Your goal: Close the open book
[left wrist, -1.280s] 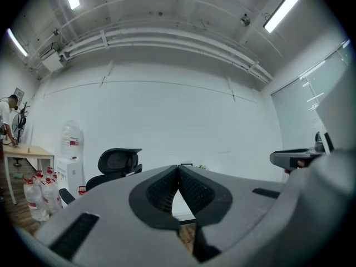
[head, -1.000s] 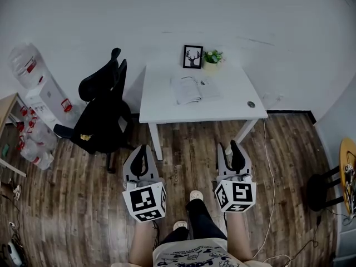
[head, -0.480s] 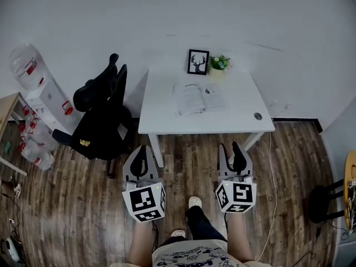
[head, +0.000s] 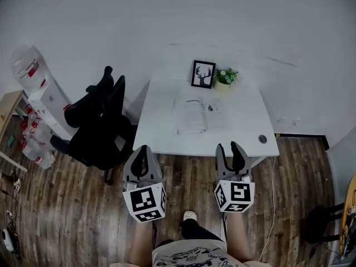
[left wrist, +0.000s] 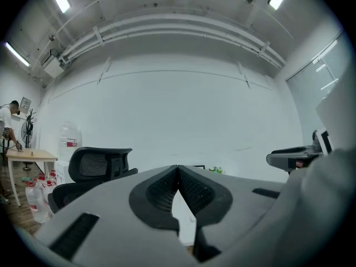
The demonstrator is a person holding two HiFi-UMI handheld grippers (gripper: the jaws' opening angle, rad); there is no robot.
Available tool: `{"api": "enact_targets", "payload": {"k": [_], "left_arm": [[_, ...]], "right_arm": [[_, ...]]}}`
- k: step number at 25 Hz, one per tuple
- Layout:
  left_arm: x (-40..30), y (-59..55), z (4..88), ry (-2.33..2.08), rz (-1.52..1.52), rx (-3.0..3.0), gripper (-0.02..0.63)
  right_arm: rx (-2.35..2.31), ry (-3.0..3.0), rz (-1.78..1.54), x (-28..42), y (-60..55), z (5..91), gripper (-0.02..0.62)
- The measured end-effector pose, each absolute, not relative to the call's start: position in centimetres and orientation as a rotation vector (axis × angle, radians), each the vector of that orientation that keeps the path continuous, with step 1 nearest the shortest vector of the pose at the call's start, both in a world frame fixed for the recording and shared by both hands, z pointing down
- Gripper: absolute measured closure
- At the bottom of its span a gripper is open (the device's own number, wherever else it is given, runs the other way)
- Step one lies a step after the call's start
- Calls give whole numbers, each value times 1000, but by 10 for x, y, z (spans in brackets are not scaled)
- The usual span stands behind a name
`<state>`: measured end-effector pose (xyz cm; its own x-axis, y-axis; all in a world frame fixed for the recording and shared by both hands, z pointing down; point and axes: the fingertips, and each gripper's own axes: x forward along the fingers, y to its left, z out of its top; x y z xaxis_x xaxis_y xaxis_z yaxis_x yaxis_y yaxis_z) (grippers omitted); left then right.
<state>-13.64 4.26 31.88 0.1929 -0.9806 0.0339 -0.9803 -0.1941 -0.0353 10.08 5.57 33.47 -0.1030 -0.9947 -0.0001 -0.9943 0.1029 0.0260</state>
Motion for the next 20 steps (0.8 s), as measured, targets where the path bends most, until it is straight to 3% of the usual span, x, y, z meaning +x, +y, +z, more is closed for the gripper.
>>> {"api": "enact_targets", "payload": {"k": [20], "left_arm": [[-84, -58, 351, 2101, -194, -2370, 583]], "right_arm": [[1965, -2364, 55, 153, -60, 371, 439]]}}
